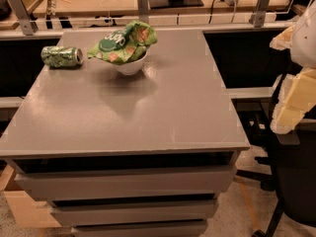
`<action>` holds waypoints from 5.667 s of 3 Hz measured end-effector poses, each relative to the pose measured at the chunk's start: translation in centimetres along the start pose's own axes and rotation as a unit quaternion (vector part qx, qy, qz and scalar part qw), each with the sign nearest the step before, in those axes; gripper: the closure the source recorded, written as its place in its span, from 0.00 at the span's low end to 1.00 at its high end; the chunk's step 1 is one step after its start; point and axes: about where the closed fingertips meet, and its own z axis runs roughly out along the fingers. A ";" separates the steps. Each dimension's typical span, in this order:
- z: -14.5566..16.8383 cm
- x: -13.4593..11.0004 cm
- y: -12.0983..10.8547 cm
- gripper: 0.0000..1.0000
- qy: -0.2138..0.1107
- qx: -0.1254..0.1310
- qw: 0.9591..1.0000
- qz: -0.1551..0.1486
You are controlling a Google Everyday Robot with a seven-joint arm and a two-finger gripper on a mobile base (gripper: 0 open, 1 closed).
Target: Pick green rice chip bag from white bowl and place on counter
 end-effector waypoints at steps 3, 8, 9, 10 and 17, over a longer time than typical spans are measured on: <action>1.8 -4.5 -4.2 0.00 -0.037 0.038 0.997 -0.062; 5.6 -21.3 -15.9 0.00 -0.092 0.127 0.958 -0.240; 7.0 -24.8 -16.6 0.00 -0.074 0.109 0.941 -0.312; 9.3 -28.8 -16.8 0.00 -0.060 0.076 0.918 -0.385; 16.5 -34.4 -15.7 0.00 -0.092 -0.015 0.893 -0.441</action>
Offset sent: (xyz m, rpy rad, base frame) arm 0.0284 0.0222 -0.0070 0.0327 -0.0492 0.0783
